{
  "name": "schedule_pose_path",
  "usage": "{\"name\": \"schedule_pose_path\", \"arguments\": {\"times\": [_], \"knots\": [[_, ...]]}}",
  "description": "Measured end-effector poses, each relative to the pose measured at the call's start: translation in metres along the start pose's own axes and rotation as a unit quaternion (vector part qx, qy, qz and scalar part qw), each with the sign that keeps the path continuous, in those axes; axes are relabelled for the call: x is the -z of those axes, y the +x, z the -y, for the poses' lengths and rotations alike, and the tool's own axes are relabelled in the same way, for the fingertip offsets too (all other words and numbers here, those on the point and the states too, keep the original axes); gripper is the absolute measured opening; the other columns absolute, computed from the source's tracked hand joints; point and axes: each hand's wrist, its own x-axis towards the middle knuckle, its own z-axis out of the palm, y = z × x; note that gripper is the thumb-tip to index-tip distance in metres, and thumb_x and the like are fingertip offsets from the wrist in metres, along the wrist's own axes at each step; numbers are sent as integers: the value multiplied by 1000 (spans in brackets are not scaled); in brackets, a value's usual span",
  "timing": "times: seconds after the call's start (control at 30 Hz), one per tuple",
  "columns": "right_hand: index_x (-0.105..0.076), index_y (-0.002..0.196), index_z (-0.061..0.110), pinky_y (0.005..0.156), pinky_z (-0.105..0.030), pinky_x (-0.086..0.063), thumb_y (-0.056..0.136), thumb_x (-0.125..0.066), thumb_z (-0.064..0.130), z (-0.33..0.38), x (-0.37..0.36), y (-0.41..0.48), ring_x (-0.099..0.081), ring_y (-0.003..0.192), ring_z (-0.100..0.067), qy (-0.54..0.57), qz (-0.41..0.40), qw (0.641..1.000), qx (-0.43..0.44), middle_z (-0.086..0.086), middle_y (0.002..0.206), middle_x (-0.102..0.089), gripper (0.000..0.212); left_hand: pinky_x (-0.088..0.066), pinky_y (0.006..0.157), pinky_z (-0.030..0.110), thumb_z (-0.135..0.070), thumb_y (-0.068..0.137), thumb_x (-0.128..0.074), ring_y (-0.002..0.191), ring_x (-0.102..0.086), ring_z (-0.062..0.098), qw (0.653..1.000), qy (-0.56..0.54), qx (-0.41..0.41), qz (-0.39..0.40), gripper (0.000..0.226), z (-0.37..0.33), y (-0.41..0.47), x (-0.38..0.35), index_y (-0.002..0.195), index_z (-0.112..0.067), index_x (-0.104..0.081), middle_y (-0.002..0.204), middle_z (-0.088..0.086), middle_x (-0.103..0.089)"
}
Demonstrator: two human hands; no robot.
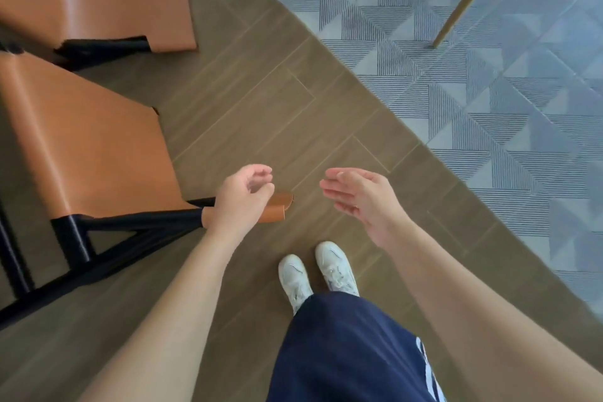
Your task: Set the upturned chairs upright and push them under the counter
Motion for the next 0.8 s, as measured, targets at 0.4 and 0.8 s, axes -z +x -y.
{"name": "schedule_pose_path", "arguments": {"times": [0.4,0.8], "knots": [[-66,117,3,82,-33,-48,94,-55,14,-71,-47,93,-67,103,-30,69,11,989,-128,-16,112,-72,28,-41,98,31,-52,73,-75,118,-52,13,959,245,-46,134,65,84,49,-37,131,-32,-51,125,-8,-59],[-63,108,7,95,-50,-46,95,-46,22,-113,-73,125,-57,109,-28,258,-5,930,-263,-15,113,-63,25,-34,85,32,-34,85,-62,105,-57,22,846,499,-174,68,23,110,58,-60,101,-21,-54,105,-2,-65]]}}
